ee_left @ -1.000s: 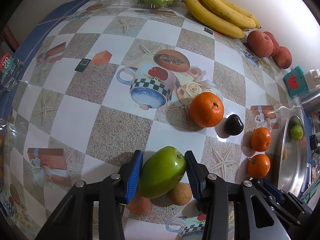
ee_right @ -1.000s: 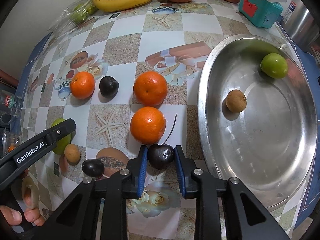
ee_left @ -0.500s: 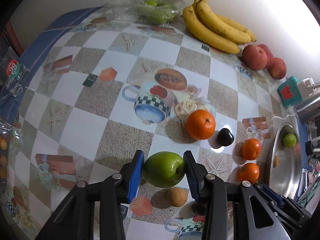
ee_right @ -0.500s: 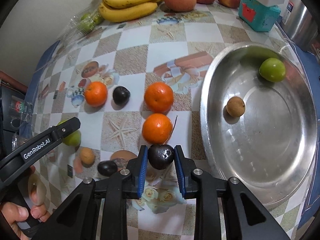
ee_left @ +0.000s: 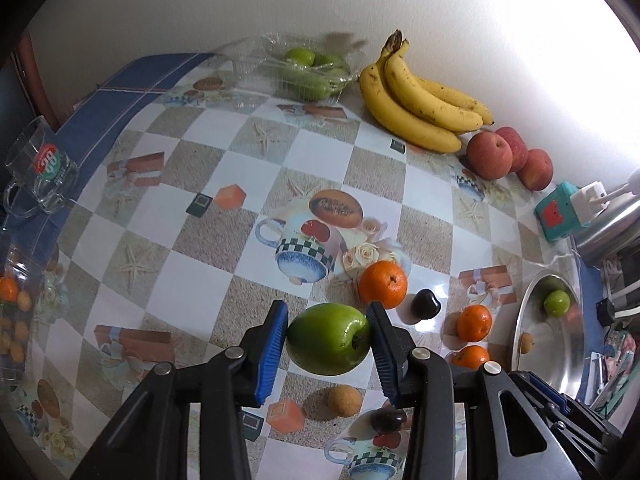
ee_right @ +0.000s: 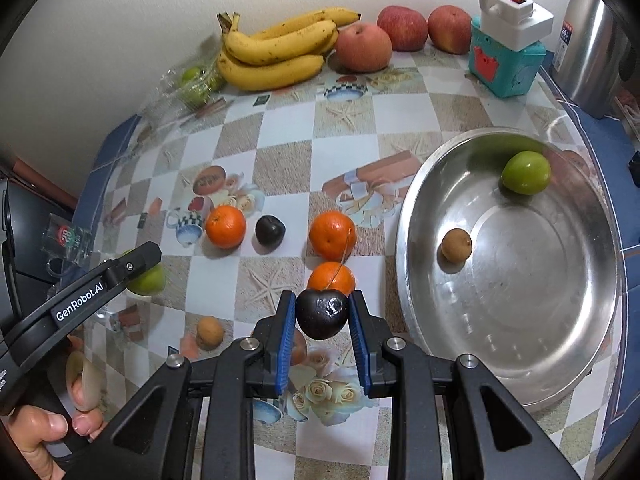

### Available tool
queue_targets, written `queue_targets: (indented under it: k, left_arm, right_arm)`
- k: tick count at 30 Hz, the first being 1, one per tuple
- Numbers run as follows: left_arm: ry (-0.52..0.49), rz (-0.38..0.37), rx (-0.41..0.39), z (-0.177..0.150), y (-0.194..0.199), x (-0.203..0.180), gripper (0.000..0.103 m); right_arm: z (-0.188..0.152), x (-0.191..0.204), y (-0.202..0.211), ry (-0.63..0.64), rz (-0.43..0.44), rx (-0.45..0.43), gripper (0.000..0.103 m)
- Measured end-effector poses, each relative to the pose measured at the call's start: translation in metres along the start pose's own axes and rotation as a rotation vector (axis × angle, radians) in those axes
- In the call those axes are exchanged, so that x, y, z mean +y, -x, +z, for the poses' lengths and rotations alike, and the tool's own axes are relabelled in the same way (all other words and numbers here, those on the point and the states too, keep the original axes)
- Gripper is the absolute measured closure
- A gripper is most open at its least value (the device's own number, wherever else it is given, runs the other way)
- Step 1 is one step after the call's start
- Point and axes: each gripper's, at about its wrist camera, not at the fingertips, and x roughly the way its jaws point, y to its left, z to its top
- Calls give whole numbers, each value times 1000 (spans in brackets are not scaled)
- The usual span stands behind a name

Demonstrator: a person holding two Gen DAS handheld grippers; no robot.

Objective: Organize fruits
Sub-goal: 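Carry the green fruit and the black cherry in both tools over the steel bowl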

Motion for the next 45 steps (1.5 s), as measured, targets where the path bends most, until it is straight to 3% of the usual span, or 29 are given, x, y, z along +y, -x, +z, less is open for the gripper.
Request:
queue_targets:
  k: [8,16,27,35,45]
  left_arm:
    - [-24,-13,-14,-1,5,-12,60]
    - [-77,-34,-14,-7,8,-36,60]
    - [-249,-78,-5,-30,10,-104,60]
    - [-380,-154,-3,-54,16,-158,60]
    - [-477,-234,-4,-76,14,-207,60]
  right_arm:
    - [1,-7,0,-32,-9,-5,76]
    - [3,-43,10,-134,-43,-29,76]
    - [-4,-127,26,-354,-179,-55,76]
    - [-7,-161,36,-457,-234,-75,75]
    - [-10,-184,50,-512,-221,-127,75]
